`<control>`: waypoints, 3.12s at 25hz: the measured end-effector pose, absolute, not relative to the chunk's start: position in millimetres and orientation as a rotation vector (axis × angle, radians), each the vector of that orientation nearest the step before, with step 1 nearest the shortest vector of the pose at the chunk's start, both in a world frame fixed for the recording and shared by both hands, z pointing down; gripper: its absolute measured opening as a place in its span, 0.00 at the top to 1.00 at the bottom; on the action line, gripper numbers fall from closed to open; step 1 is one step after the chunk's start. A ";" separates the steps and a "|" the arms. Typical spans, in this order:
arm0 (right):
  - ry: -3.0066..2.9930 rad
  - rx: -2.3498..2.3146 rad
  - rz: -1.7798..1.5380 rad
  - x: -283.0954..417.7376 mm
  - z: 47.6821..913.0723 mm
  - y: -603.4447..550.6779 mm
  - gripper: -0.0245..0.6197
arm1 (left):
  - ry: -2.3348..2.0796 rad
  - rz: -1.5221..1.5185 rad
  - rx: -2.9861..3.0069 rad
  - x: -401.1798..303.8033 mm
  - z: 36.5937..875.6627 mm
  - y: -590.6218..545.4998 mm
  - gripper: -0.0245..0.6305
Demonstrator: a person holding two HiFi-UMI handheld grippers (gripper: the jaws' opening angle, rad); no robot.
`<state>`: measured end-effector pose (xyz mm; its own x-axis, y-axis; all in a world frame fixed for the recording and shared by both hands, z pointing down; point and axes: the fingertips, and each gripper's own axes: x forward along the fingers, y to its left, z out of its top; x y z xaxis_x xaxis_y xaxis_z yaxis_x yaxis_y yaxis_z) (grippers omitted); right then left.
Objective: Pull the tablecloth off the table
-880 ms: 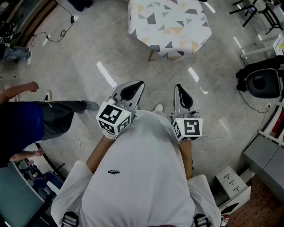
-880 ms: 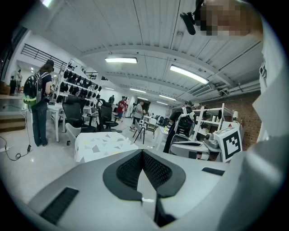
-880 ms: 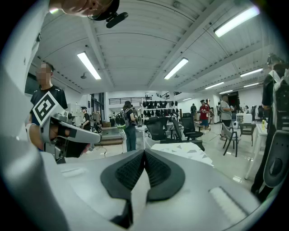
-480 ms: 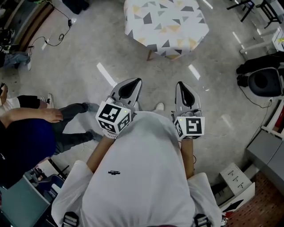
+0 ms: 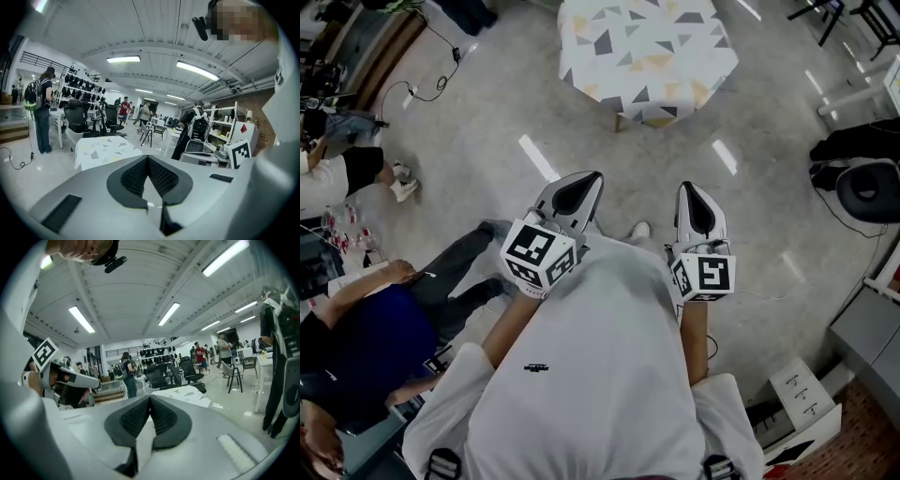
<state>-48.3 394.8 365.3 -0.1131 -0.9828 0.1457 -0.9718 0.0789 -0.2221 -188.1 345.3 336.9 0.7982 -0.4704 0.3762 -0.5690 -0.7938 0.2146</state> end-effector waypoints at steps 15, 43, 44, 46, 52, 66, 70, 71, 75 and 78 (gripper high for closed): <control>2.384 -2.004 -0.417 -16.0 365.8 353.1 0.95 | -0.885 0.391 2.538 -172.4 357.6 304.8 0.95; 2.476 -2.052 -0.410 51.1 345.6 25.7 0.95 | -0.820 0.349 2.528 -113.2 347.1 -20.4 0.95; 2.485 -2.032 -0.425 56.4 348.8 21.7 0.95 | -0.834 0.353 2.520 -106.8 348.3 -21.7 0.95; 2.508 -1.983 -0.459 65.1 352.6 17.0 0.95 | -0.867 0.359 2.496 -95.0 350.5 -21.1 0.95; 2.586 -1.880 -0.473 96.0 354.2 -0.4 0.95 | -0.941 0.347 2.440 -59.6 351.9 -26.1 0.95; 2.676 -1.821 -0.515 183.7 389.2 -99.2 0.95 | -0.980 0.387 2.385 4.0 377.3 -80.4 0.95; 2.683 -1.821 -0.544 205.4 408.1 -140.8 0.89 | -0.964 0.414 2.369 24.5 394.0 -103.2 0.95; 2.688 -1.823 -0.548 210.4 414.8 -151.7 0.89 | -0.957 0.423 2.367 29.8 399.1 -108.9 0.95; 2.708 -1.792 -0.571 227.4 445.9 -198.0 0.82 | -0.929 0.465 2.355 48.4 423.9 -134.4 0.95; 2.743 -1.776 -0.582 238.5 470.4 -232.8 0.80 | -0.915 0.477 2.346 59.4 440.8 -154.1 0.95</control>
